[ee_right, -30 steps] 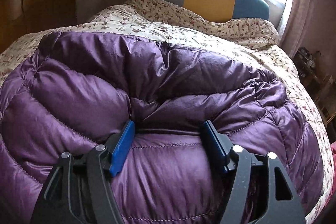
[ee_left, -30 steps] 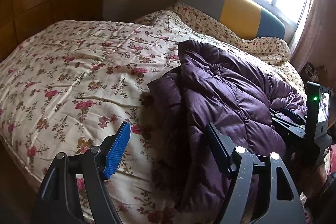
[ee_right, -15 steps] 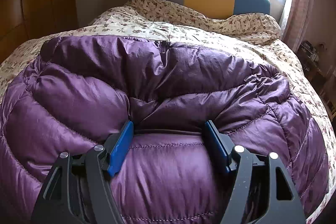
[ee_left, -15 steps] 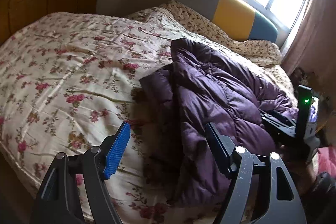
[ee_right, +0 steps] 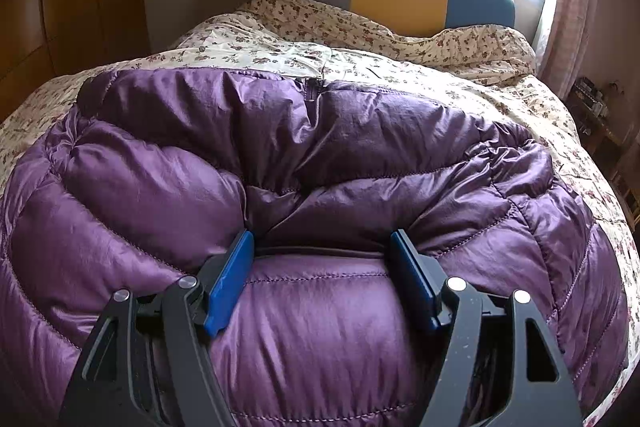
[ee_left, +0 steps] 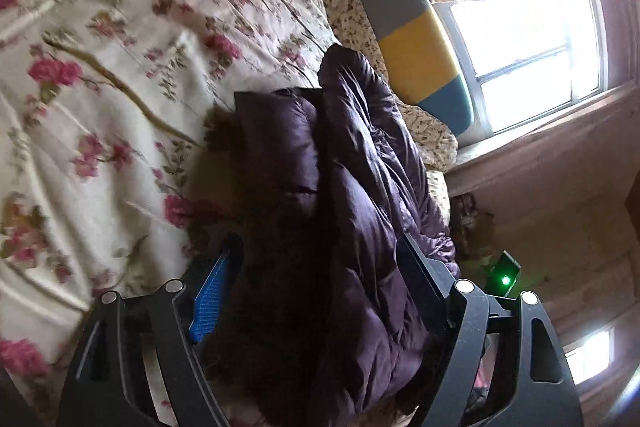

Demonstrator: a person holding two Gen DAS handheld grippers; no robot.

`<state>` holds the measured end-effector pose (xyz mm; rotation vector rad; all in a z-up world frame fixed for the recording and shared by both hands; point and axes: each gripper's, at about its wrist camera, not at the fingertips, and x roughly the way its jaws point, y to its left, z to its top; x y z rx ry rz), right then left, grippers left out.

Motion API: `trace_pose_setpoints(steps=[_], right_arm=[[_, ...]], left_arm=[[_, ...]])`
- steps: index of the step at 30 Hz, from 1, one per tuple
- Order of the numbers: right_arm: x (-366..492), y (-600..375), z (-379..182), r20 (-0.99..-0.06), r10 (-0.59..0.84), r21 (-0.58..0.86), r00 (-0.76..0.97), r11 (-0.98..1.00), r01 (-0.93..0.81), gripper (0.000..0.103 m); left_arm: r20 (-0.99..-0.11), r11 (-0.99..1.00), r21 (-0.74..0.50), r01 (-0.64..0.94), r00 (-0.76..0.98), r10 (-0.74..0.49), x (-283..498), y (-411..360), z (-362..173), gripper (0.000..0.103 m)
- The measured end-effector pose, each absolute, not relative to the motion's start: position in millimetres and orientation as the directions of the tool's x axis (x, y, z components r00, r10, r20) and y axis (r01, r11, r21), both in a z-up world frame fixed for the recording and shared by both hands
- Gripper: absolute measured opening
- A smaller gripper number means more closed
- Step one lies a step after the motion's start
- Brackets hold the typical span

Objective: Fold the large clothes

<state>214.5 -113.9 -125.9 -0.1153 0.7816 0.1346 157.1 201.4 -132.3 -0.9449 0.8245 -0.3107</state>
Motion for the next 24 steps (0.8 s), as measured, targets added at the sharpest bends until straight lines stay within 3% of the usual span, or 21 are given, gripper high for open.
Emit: trace_pose_setpoints(steps=[2,5,8,12,24], right_arm=[[214,-114,-126,-0.708,0.078,-0.053,0.702,0.985,-0.164,0.07],[215,-114,-126,-0.71,0.081,-0.049,0.7,0.985,-0.164,0.07],[217,-112,-126,-0.711,0.081,-0.049,0.699,0.985,-0.164,0.071],[217,-112,-126,-0.712,0.077,-0.054,0.698,0.985,-0.164,0.071],[208,-117,-102,-0.7,0.052,-0.128,0.712,0.972,-0.196,0.077]], left_arm=[[-0.483,0.573,-0.815,-0.089,0.651,-0.586,162,193,-133,0.075],[-0.486,0.583,-0.811,-0.061,0.626,-0.61,167,180,-132,0.042],[-0.464,0.582,-0.813,-0.029,0.637,-0.616,164,174,-123,0.023],[-0.435,0.581,-0.814,0.009,0.654,-0.619,161,167,-103,0.02],[-0.462,0.652,-0.756,0.048,0.666,-0.585,157,158,-69,0.02]])
